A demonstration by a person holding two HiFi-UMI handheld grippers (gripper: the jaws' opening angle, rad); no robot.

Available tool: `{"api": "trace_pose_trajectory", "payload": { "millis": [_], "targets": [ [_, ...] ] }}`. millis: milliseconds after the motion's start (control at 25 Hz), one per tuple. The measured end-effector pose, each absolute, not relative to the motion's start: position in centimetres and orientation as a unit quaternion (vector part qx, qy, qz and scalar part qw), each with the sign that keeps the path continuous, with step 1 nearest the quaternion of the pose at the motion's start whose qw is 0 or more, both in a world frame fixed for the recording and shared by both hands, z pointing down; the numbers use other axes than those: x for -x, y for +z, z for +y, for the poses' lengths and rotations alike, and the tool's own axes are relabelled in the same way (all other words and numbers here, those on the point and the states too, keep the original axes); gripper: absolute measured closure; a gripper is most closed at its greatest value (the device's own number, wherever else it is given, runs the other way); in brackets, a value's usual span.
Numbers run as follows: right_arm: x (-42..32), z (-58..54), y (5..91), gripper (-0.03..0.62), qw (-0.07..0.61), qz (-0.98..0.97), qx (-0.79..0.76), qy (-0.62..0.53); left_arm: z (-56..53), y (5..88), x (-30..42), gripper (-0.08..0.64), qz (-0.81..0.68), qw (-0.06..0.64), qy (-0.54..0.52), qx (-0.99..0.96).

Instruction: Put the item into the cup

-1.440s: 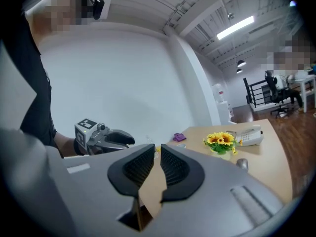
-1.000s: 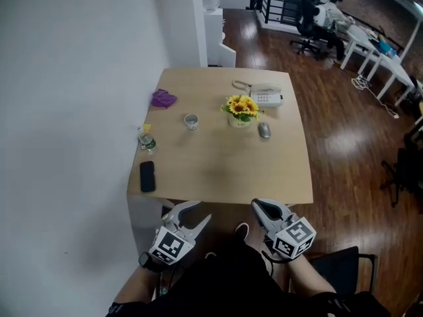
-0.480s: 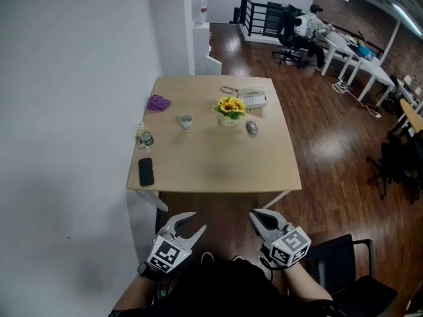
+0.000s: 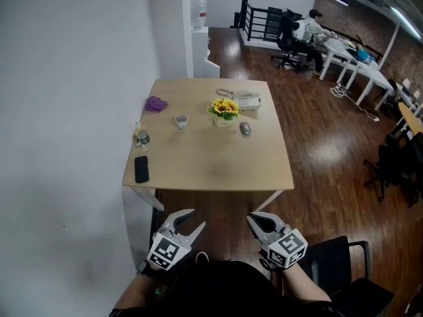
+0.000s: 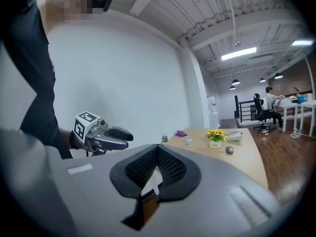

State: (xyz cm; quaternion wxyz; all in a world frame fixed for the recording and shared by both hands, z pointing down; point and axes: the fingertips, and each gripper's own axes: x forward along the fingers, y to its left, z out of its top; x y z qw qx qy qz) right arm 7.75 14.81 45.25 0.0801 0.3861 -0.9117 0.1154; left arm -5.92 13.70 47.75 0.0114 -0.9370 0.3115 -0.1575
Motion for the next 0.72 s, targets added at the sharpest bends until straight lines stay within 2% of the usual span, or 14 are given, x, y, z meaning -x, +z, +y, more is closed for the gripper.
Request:
{"api": "trace_pose_trajectory", "payload": {
  "millis": [720],
  "targets": [
    [-7.3,14.2,44.8,0.584,0.074,-0.922,-0.366,0.102,13.5,46.8,6.1,0.414,0.32,0.025,-0.163,0.933]
  ]
}}
